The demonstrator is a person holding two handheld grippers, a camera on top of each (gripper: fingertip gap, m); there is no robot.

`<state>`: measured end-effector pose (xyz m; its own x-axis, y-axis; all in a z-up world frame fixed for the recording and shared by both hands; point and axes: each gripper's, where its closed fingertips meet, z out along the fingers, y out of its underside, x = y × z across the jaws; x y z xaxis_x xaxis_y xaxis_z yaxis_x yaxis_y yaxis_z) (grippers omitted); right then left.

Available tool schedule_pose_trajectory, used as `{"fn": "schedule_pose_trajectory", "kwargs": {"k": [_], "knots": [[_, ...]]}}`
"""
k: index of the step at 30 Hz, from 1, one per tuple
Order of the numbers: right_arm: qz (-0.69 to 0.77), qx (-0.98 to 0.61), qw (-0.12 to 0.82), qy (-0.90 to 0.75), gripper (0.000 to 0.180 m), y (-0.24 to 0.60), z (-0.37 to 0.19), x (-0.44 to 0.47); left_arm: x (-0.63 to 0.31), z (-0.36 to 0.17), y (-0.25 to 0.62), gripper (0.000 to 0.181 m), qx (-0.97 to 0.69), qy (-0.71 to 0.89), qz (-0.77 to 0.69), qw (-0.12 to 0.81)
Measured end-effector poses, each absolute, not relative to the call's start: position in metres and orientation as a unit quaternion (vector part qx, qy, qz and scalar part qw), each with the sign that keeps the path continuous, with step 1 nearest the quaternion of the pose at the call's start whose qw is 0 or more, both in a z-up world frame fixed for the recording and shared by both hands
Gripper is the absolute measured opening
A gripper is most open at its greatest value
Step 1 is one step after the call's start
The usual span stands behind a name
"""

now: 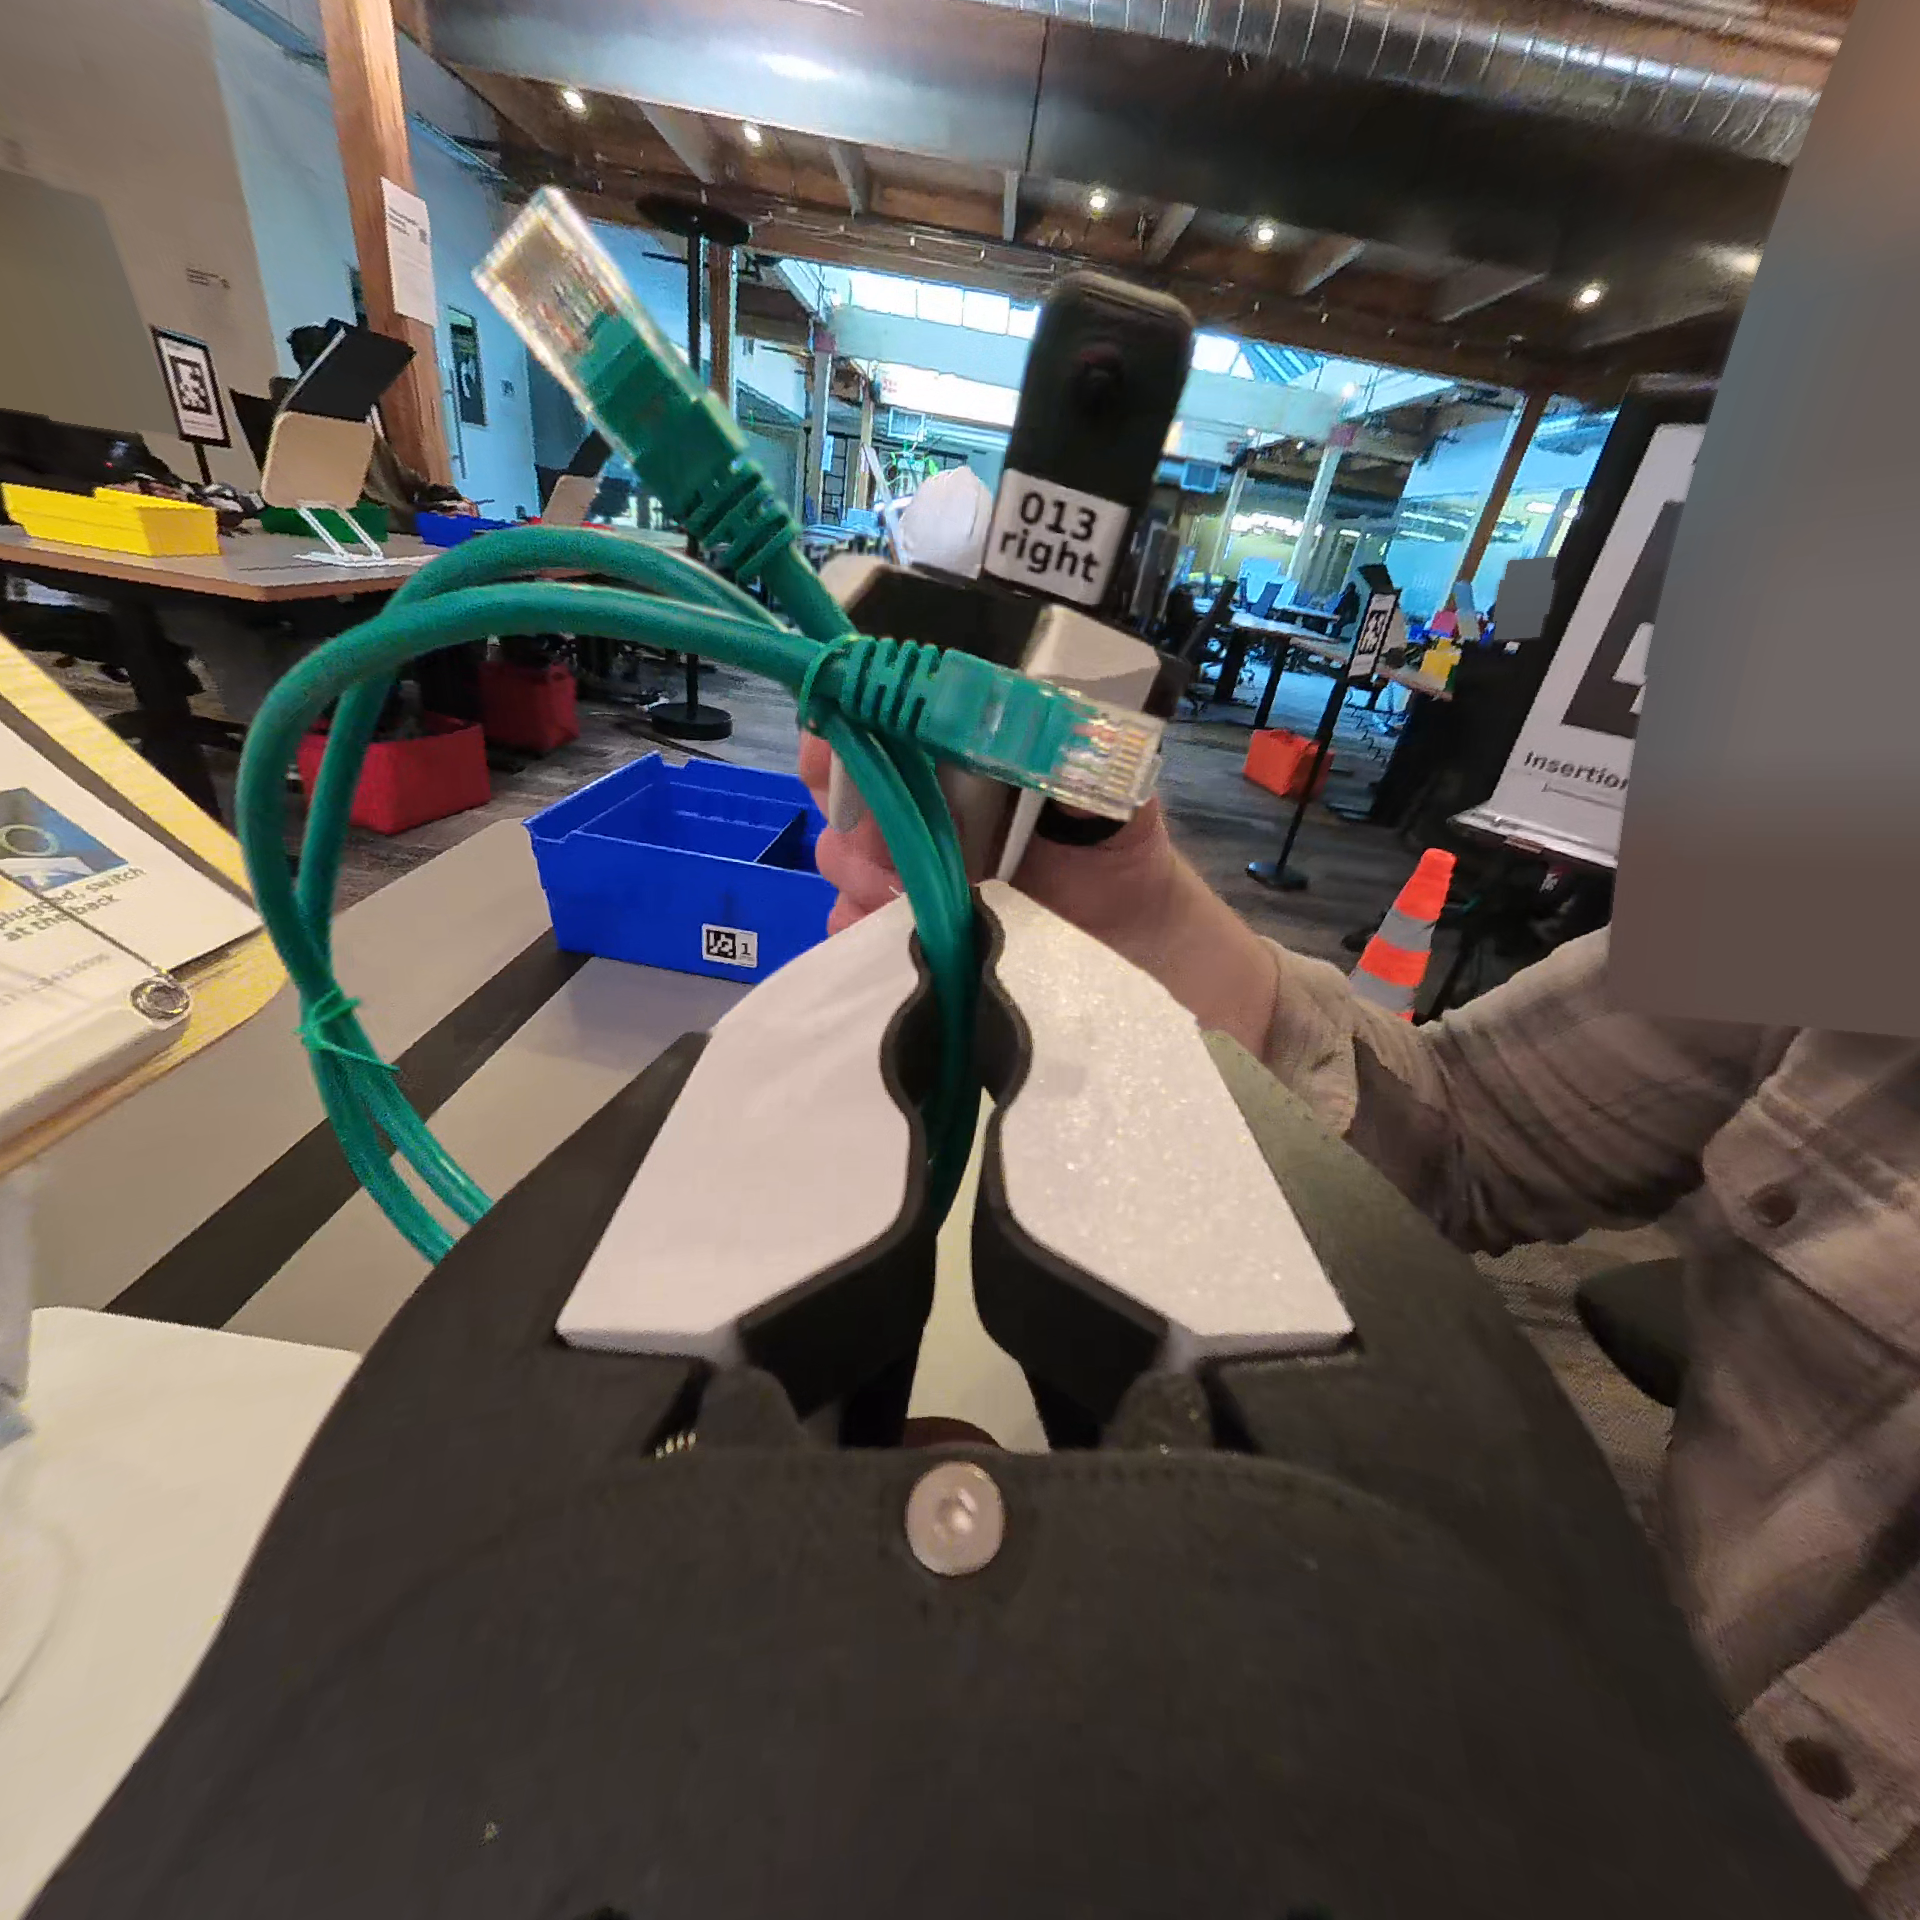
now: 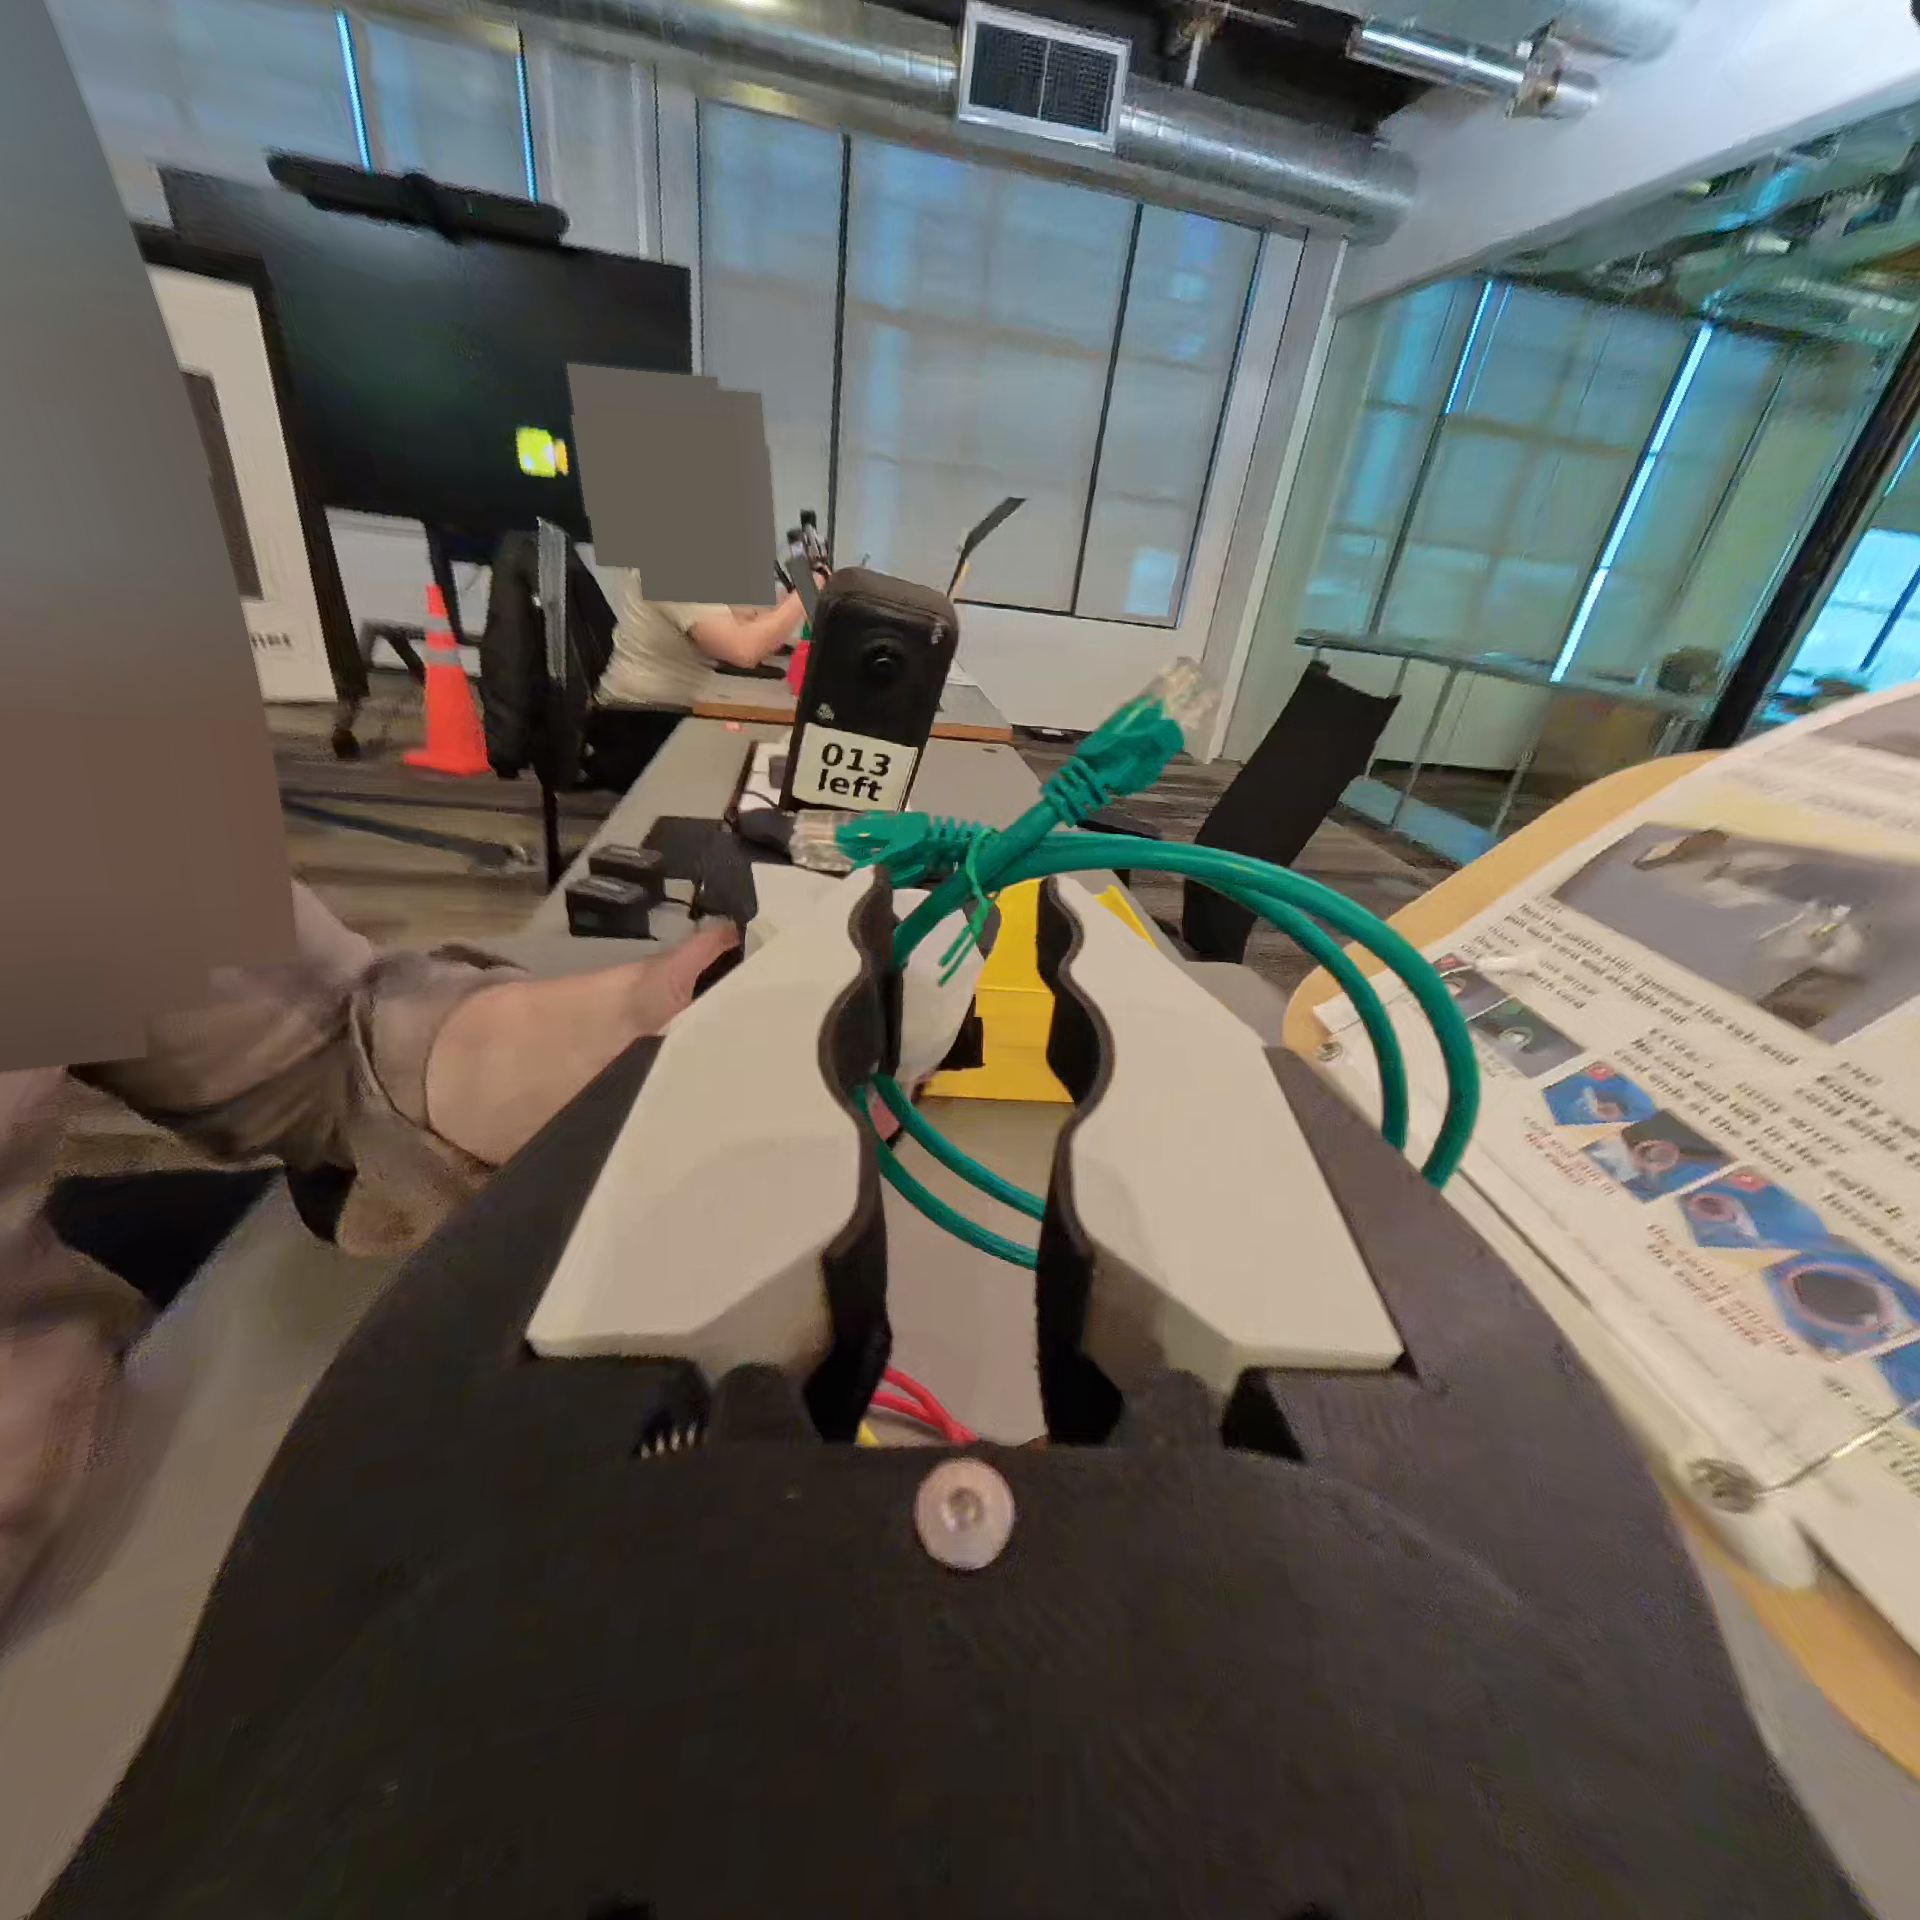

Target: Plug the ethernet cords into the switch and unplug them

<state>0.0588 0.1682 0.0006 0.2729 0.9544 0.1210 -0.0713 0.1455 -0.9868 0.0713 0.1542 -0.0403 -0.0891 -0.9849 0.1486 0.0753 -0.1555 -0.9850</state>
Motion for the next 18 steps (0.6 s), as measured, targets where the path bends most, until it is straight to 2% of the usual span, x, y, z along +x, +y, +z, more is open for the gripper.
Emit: {"fn": "schedule_pose_trajectory", "kwargs": {"k": [3,10,18], "knots": [[0.454,-0.503,0.603,-0.422,0.012,0.169,-0.001,0.055,0.073,-0.043,0.152,0.001,-0.495,0.472,-0.567,0.46],[0.463,-0.503,0.589,-0.431,0.001,0.167,-0.007,0.05,0.075,-0.044,0.149,0.001,-0.495,0.479,-0.563,0.457],[0.391,-0.509,0.641,-0.422,0.0,0.175,-0.001,0.059,0.076,-0.049,0.159,0.001,-0.517,0.473,-0.531,0.477]]}}
